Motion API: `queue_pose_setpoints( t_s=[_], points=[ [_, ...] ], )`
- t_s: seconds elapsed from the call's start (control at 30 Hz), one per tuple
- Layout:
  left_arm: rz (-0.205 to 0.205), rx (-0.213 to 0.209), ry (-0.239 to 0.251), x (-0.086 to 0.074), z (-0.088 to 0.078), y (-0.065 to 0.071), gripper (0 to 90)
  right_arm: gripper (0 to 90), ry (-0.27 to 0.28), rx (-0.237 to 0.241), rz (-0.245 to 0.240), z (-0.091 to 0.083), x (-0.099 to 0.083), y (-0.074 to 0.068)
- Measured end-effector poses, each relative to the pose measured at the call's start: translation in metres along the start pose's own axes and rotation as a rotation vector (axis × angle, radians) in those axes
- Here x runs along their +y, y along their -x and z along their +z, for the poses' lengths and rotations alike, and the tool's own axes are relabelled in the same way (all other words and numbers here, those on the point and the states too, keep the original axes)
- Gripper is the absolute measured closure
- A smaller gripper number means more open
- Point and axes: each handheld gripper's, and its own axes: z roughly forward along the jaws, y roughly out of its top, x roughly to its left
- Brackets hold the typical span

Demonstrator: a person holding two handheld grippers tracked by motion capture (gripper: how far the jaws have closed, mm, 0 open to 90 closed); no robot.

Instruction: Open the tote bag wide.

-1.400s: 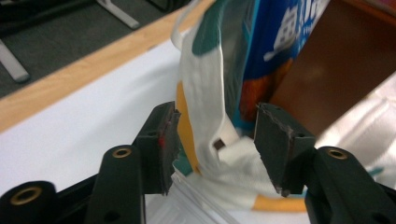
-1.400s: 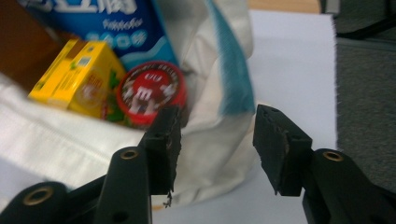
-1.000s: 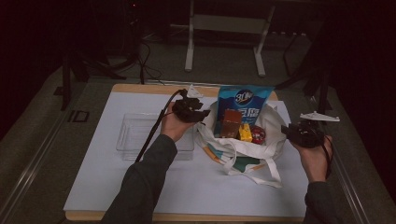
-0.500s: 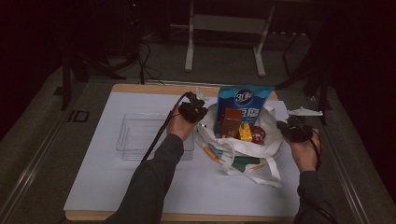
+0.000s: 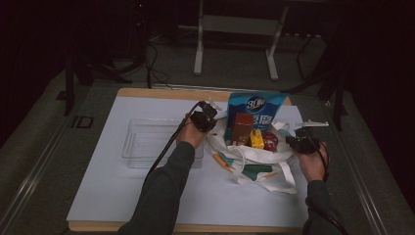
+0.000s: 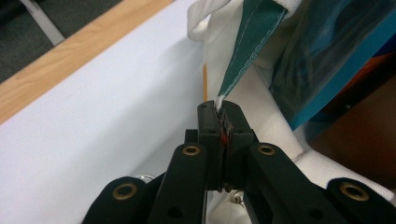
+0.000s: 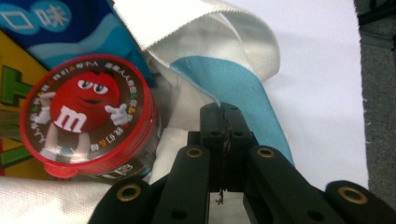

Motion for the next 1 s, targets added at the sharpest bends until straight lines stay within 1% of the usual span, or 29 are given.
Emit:
queue_pose_setpoints(
  t_s=[0.07, 0.13, 0.17, 0.2, 0.23, 0.27, 0.3, 0.33, 0.4, 0.53, 0.6, 0.67, 0.73, 0.8, 0.87, 0.9, 0.93, 1.0],
  points=[
    [-0.006, 0.004, -0.001, 0.000, 0.000, 0.001, 88.4, 89.8, -0.003, -0.008, -0.009, 0.000, 0.000, -0.002],
    [-0.002, 0.007, -0.001, 0.001, -0.001, 0.002, 87.8, 89.5, -0.003, -0.012, -0.017, -0.002, 0.001, -0.003],
    [0.000, 0.005, 0.001, 0.001, -0.003, 0.002, 85.1, 87.7, 0.012, -0.018, -0.032, -0.007, 0.002, -0.006],
    [0.004, -0.008, -0.009, 0.000, -0.005, 0.002, 79.8, 84.8, 0.018, -0.017, -0.040, -0.011, 0.003, -0.007],
    [0.013, -0.004, -0.006, 0.000, -0.006, 0.002, 76.3, 82.7, 0.023, -0.013, -0.044, -0.014, 0.004, -0.007],
    [0.012, -0.009, -0.002, -0.001, -0.008, 0.003, 72.5, 80.8, 0.030, -0.011, -0.055, -0.017, 0.005, -0.008],
    [0.014, -0.013, 0.004, -0.002, -0.010, 0.003, 68.7, 77.9, 0.036, -0.010, -0.065, -0.021, 0.006, -0.009],
    [0.012, -0.018, 0.017, -0.003, -0.012, 0.003, 67.0, 75.8, 0.041, -0.004, -0.068, -0.025, 0.006, -0.010],
    [0.009, -0.023, 0.030, -0.004, -0.019, 0.002, 62.2, 74.1, 0.055, -0.003, -0.084, -0.033, 0.006, -0.012],
    [-0.011, -0.023, 0.093, -0.005, -0.038, 0.003, 56.3, 70.8, 0.086, 0.021, -0.094, -0.047, 0.003, -0.015],
    [-0.019, -0.030, 0.131, -0.007, -0.049, 0.005, 55.7, 69.8, 0.100, 0.032, -0.107, -0.053, -0.001, -0.018],
    [-0.022, -0.058, 0.169, -0.010, -0.059, 0.010, 55.8, 69.9, 0.112, 0.065, -0.112, -0.058, -0.007, -0.023],
    [0.008, -0.079, 0.185, -0.014, -0.067, 0.018, 56.8, 70.3, 0.112, 0.090, -0.132, -0.062, -0.014, -0.030],
    [0.027, -0.104, 0.197, -0.019, -0.072, 0.028, 58.5, 70.5, 0.113, 0.109, -0.150, -0.064, -0.021, -0.037],
    [0.049, -0.129, 0.216, -0.024, -0.076, 0.039, 61.0, 70.8, 0.124, 0.145, -0.145, -0.065, -0.028, -0.043],
    [0.065, -0.142, 0.215, -0.026, -0.077, 0.044, 62.4, 71.1, 0.128, 0.160, -0.148, -0.066, -0.031, -0.045],
    [0.085, -0.152, 0.205, -0.027, -0.076, 0.050, 63.5, 71.0, 0.125, 0.164, -0.151, -0.066, -0.033, -0.048],
    [0.104, -0.177, 0.202, -0.031, -0.073, 0.060, 69.0, 70.7, 0.122, 0.171, -0.158, -0.063, -0.038, -0.052]
  ],
)
